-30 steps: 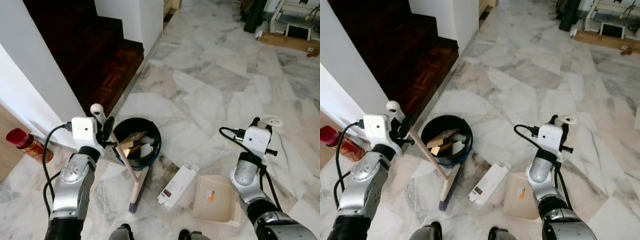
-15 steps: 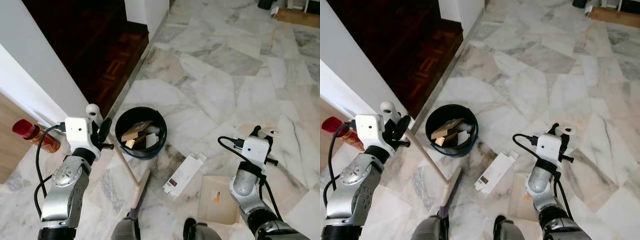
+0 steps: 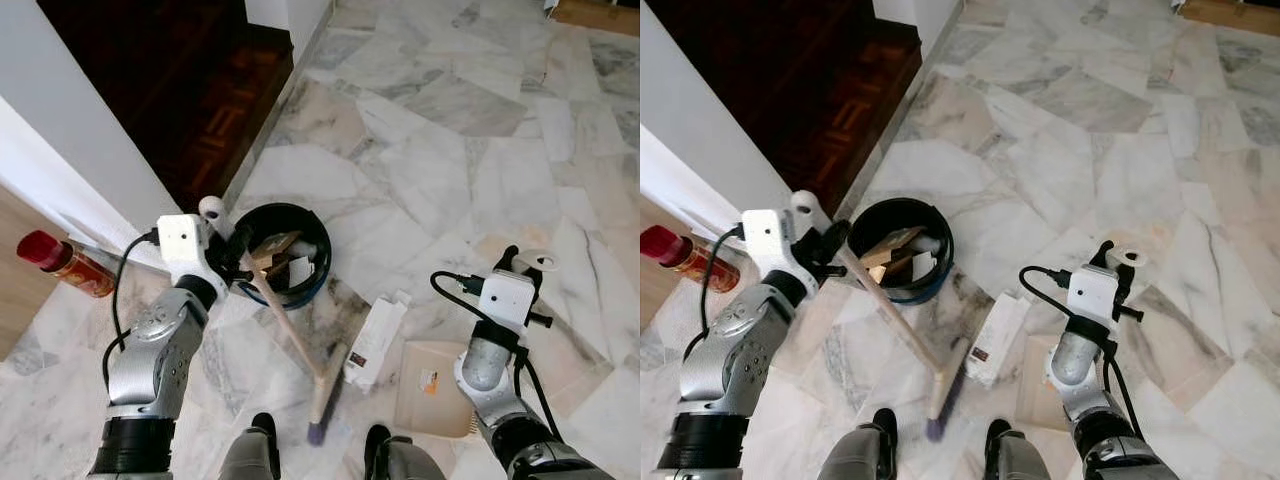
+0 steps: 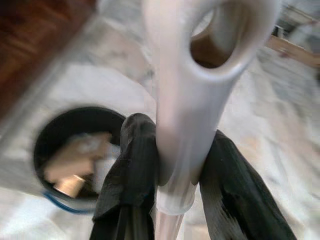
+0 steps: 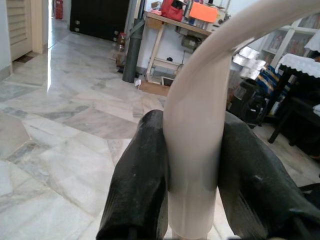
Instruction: Sweep floor
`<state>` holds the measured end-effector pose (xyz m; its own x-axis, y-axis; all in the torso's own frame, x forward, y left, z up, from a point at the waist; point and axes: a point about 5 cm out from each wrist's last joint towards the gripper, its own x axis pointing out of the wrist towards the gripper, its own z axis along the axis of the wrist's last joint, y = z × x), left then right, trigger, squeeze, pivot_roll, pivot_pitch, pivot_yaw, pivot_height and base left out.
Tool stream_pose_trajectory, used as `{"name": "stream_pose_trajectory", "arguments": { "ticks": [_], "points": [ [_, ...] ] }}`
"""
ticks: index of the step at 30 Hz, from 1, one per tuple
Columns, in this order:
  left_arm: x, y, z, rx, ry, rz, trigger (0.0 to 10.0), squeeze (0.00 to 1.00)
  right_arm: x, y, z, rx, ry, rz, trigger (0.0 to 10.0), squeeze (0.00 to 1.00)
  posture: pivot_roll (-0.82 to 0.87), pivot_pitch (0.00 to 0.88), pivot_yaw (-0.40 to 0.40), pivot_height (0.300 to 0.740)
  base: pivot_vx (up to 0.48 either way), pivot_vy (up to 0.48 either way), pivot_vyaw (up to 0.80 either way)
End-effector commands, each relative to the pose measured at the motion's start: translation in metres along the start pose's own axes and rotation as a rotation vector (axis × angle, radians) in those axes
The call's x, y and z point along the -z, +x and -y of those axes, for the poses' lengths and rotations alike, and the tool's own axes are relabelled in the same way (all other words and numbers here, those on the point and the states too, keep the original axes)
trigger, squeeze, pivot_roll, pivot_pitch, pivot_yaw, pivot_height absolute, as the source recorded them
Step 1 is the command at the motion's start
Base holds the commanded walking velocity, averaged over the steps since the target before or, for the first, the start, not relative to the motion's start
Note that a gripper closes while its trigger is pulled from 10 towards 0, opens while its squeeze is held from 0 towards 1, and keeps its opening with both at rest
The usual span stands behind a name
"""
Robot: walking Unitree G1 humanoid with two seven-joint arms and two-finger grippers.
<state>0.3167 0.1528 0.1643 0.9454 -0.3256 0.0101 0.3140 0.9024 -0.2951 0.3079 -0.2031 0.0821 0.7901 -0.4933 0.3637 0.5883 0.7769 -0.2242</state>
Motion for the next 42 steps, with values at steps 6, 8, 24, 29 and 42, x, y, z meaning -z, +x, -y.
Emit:
{"name": "stream_pose_trajectory", "arguments": {
  "ticks": [6,8,24,29,42],
  "points": [
    [0.004,-0.001,0.013,0.141,-0.170,-0.048,10.0,0.00,0.021,-0.019,0.000,-0.052,-0.061,-0.115,10.0,0.00,0.25,0.358,0.068,0.740,0.000,0.000,0.00],
    [-0.003,-0.001,0.016,0.170,-0.192,-0.029,10.0,0.00,0.019,-0.018,-0.002,-0.052,-0.057,-0.113,10.0,0.00,0.26,0.351,0.066,0.740,0.000,0.000,0.00],
    [-0.054,-0.030,-0.005,0.055,0.103,0.113,10.0,0.00,0.016,-0.014,-0.006,-0.058,-0.041,-0.117,10.0,0.00,0.26,0.337,0.056,0.740,0.000,0.000,0.00],
    [-0.039,-0.035,-0.009,0.024,0.160,0.081,10.0,0.00,0.018,-0.016,-0.006,-0.062,-0.042,-0.126,10.0,0.00,0.26,0.342,0.054,0.740,0.000,0.000,0.00],
    [-0.007,-0.018,-0.013,-0.035,0.118,0.062,10.0,0.00,0.018,-0.014,-0.001,-0.049,-0.038,-0.116,10.0,0.00,0.22,0.354,0.054,0.740,0.000,0.000,0.00]
  ]
}}
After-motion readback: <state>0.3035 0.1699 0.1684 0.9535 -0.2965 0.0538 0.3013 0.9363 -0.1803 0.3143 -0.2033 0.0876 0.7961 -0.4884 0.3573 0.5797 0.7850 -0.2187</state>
